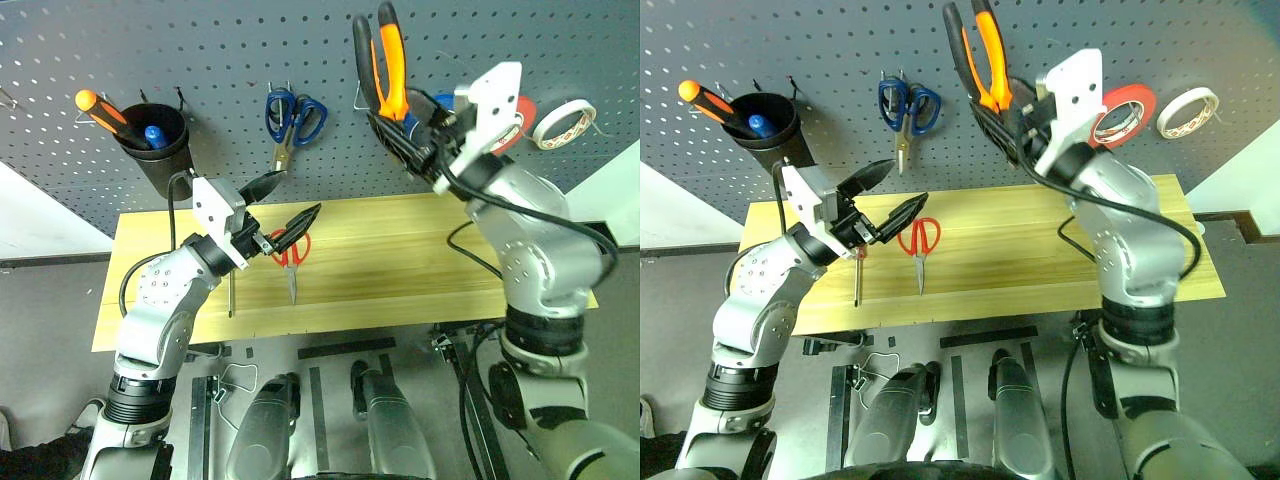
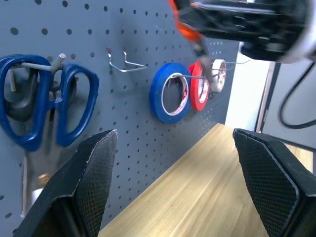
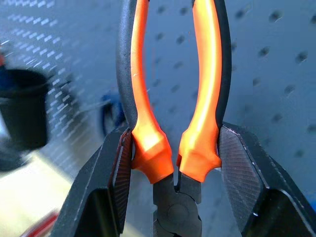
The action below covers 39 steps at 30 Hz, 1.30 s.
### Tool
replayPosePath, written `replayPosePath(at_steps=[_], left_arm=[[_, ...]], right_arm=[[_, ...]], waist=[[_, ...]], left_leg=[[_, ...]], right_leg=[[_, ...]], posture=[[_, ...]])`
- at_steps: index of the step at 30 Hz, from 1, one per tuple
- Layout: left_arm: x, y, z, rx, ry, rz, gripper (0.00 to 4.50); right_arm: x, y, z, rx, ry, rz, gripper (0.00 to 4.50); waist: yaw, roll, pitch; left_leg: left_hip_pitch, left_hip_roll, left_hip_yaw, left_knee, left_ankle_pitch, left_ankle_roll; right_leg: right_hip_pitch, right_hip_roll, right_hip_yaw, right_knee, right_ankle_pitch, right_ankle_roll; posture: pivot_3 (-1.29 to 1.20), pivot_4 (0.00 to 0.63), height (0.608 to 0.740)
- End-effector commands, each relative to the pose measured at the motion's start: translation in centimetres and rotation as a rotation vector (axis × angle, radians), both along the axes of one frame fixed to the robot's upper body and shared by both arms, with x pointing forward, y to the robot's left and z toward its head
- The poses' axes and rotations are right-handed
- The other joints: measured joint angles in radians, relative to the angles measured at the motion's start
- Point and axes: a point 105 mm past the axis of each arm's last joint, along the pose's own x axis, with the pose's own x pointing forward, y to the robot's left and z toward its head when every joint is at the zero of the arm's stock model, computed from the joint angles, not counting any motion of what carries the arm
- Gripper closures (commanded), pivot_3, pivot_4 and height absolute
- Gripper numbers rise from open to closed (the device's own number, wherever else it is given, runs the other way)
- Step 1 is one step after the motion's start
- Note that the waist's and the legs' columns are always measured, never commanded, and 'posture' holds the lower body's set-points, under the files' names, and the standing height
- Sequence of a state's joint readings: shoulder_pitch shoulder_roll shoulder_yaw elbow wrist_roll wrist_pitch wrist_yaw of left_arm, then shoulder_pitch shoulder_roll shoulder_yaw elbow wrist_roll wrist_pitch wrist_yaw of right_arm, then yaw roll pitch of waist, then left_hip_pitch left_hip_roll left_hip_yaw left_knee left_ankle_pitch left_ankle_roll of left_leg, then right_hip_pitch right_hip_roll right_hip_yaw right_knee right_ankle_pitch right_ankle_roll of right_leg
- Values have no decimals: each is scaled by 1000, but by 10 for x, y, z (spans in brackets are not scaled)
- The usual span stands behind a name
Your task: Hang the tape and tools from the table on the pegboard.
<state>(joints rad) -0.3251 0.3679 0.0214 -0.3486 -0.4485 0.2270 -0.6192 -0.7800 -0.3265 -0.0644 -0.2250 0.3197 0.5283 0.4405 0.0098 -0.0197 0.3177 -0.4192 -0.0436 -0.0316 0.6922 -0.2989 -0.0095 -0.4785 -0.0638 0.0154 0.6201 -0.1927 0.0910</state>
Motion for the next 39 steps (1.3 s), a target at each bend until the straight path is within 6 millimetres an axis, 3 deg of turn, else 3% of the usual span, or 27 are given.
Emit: replayPosePath(at_steps=[1,19,28,39], left_arm=[[-4,-2,5,-22,-32,-10,551],[-5,-3,5,-38,-37,-13,551],[-7,-6,13,-76,-71,-2,551],[-4,0,23,-100,-187,122,551]], right_arm=[[10,9,23,15,-131,-32,2299],[35,-4,56,154,-210,-166,2299],[47,16,49,166,-200,-143,2299],[55,24,49,158,-191,-120,2299]], waist=[[0,0,-1],[1,0,-10],[-3,0,-11],[-3,0,-11]], left_leg=[[0,0,0,1,0,0],[1,0,1,7,0,-1],[2,0,2,7,1,0],[2,0,2,7,1,0]], right_leg=[[0,0,0,1,0,0],[0,0,1,11,0,-1],[0,1,1,12,1,-1],[0,1,1,12,1,-1]], posture=[[92,223,740],[101,217,740],[112,236,740],[123,245,740]])
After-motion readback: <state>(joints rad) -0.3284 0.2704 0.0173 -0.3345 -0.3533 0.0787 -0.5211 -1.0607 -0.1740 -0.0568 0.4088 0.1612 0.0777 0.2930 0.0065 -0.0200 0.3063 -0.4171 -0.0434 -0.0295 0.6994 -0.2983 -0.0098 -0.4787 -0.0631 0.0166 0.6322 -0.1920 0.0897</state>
